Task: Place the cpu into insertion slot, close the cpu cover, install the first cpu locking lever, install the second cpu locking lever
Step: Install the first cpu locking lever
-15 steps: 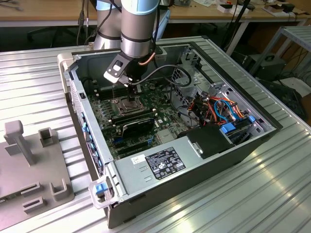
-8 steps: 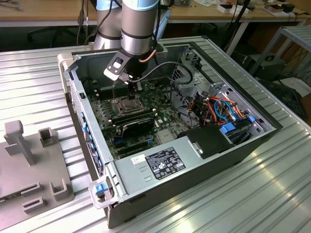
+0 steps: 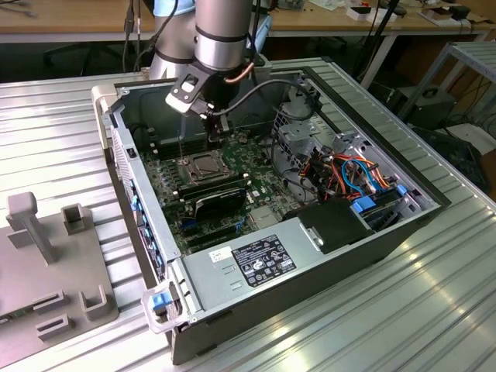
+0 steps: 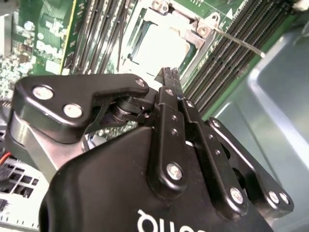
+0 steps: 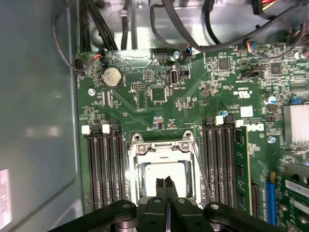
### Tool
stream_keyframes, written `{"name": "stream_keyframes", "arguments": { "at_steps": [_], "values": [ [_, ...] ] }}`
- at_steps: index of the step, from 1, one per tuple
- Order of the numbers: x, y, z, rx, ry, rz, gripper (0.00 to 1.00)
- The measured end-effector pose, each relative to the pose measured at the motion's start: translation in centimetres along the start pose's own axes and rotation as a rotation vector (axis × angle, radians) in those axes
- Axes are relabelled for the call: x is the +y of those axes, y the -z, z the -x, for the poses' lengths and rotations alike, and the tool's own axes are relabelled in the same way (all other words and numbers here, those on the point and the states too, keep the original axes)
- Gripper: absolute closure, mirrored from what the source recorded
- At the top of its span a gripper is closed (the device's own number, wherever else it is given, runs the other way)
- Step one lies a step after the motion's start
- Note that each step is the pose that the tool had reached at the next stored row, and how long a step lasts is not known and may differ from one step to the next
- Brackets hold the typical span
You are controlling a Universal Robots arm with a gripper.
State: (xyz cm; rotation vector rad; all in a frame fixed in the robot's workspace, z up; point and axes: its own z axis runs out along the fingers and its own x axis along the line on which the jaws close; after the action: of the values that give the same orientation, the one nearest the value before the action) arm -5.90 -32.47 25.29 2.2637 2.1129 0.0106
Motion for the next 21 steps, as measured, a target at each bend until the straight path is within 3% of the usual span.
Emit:
{"name": "stream_keyframes", "arguments": {
  "at_steps": [4,6,9,15,21],
  "values": [
    [0.04,1.27,0.02,-0.0004,0.000,-0.0031,0.89],
    [0.08,2.35,0.04,-0.0004,0.000,-0.0052,0.89],
    [0.11,3.12,0.06,-0.0007,0.000,-0.0066,0.89],
    [0.11,3.14,0.06,-0.0013,0.001,-0.0069,0.89],
    [0.09,2.97,0.05,0.0034,0.136,-0.0036,0.89]
  ]
}}
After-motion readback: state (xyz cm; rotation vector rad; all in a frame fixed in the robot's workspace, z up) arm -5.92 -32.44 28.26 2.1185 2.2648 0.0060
